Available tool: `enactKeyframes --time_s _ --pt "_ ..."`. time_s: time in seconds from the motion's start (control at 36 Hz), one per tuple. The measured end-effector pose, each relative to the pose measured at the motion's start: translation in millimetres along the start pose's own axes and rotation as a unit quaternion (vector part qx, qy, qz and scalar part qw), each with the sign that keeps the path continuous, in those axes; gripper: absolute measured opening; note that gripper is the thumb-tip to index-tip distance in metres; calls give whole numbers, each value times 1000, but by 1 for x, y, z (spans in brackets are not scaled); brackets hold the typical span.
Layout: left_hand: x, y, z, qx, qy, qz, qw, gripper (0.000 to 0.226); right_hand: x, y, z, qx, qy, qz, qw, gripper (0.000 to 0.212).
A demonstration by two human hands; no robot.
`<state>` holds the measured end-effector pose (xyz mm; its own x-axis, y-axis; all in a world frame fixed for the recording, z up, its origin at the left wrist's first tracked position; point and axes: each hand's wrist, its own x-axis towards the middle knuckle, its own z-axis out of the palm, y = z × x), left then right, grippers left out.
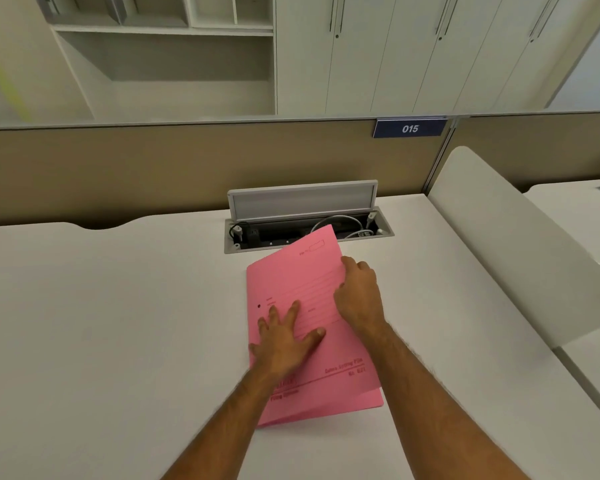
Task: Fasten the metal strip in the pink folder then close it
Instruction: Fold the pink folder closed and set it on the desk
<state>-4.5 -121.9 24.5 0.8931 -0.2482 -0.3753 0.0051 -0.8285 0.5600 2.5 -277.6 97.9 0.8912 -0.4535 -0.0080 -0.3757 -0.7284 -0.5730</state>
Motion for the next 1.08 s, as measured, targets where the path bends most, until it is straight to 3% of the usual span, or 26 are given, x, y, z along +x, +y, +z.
enactKeyframes --time_s 0.28,0.53,0.75,0.89,1.08 --pt "6 -8 23 126 -19 -21 992 90 -11 39 48 -78 -59 87 991 52" --pt "4 -8 24 115 38 -72 990 79 -20 60 64 -93 -78 97 988 49" --pt "6 -2 13 -8 104 -178 978 72 -23 64 71 -108 -81 103 985 49" --pt "14 -3 -6 -136 127 -266 946 62 -20 59 70 -108 -89 128 982 54" --pt "15 -7 -21 -348 127 -235 899 35 -17 52 72 -95 -79 164 979 59"
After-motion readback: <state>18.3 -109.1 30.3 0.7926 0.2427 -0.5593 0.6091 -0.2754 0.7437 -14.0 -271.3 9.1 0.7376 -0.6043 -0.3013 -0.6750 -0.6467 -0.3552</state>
